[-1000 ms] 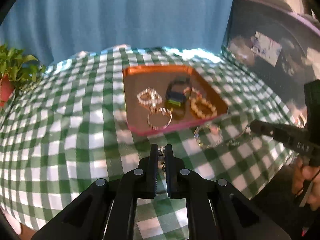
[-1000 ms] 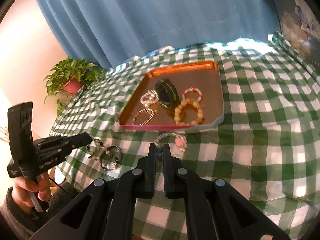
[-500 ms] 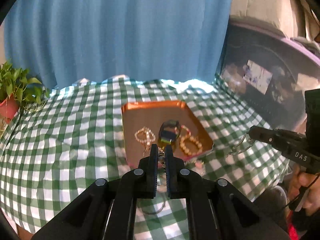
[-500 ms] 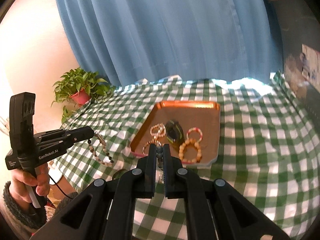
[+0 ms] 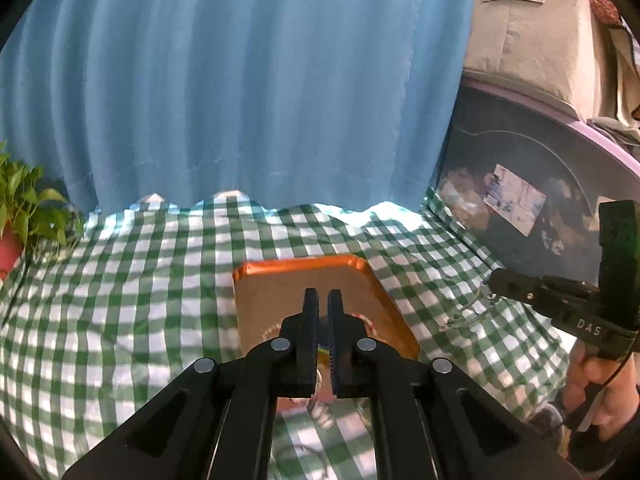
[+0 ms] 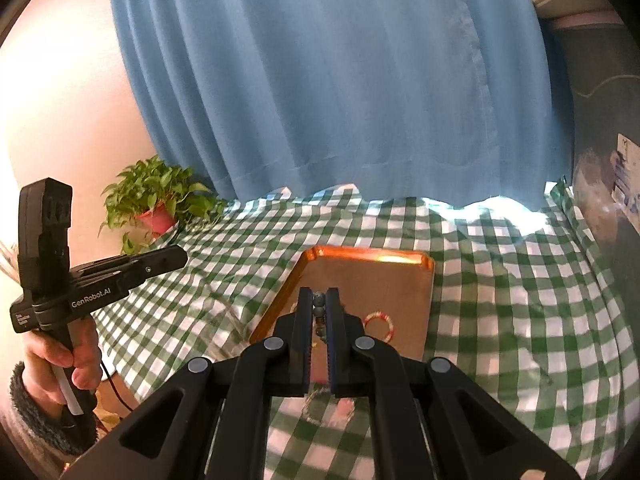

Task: Organize jewelry
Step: 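Lower the bangle stack and chain bracelet into the orange tray with both grippers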

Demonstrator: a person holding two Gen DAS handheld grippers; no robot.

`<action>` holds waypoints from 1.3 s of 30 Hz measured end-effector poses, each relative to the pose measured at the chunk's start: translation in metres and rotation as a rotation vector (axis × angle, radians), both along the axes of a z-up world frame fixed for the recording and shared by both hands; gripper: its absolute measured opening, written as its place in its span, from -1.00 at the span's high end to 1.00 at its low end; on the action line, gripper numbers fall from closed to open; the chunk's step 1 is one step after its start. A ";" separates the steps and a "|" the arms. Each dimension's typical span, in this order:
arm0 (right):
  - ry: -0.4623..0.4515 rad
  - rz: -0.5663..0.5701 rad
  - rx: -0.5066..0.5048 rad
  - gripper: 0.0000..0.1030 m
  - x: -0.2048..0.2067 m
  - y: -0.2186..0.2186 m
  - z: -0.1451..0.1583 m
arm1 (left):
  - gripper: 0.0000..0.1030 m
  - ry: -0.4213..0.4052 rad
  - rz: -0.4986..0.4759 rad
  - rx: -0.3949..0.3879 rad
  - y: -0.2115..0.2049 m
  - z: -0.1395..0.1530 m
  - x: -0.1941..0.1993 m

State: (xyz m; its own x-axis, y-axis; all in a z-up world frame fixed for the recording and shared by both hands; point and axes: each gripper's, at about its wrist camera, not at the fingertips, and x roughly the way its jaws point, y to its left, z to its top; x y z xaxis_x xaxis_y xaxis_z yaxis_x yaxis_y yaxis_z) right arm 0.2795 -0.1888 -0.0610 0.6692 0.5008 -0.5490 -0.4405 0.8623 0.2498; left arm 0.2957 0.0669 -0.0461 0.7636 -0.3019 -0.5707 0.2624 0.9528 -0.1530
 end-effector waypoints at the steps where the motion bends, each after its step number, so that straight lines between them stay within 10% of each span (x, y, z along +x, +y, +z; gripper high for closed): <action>1: 0.000 -0.003 0.003 0.90 0.005 -0.001 0.000 | 0.92 0.000 -0.005 -0.002 0.000 0.000 0.006; 12: 0.064 -0.004 -0.029 0.90 0.069 0.003 -0.045 | 0.83 0.174 0.009 0.099 -0.012 -0.082 0.057; 24: 0.220 -0.019 0.005 0.90 0.066 -0.006 -0.130 | 0.02 0.407 0.040 0.023 0.001 -0.189 0.019; 28: 0.230 -0.023 -0.002 0.90 0.064 -0.007 -0.135 | 0.14 0.383 0.048 0.051 -0.004 -0.198 0.025; 31: 0.233 -0.021 -0.005 0.90 0.065 -0.006 -0.137 | 0.85 0.373 0.057 0.107 0.000 -0.199 0.022; 39: 0.189 -0.015 -0.015 0.90 0.059 0.000 -0.111 | 0.85 0.243 0.058 0.057 0.009 -0.132 0.008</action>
State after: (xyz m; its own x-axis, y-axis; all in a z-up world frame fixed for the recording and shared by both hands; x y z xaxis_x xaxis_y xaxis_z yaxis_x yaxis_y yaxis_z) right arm 0.3386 -0.1892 -0.1720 0.5610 0.4825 -0.6727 -0.3737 0.8727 0.3143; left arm 0.3040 0.0756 -0.1778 0.6171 -0.2239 -0.7544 0.1693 0.9740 -0.1506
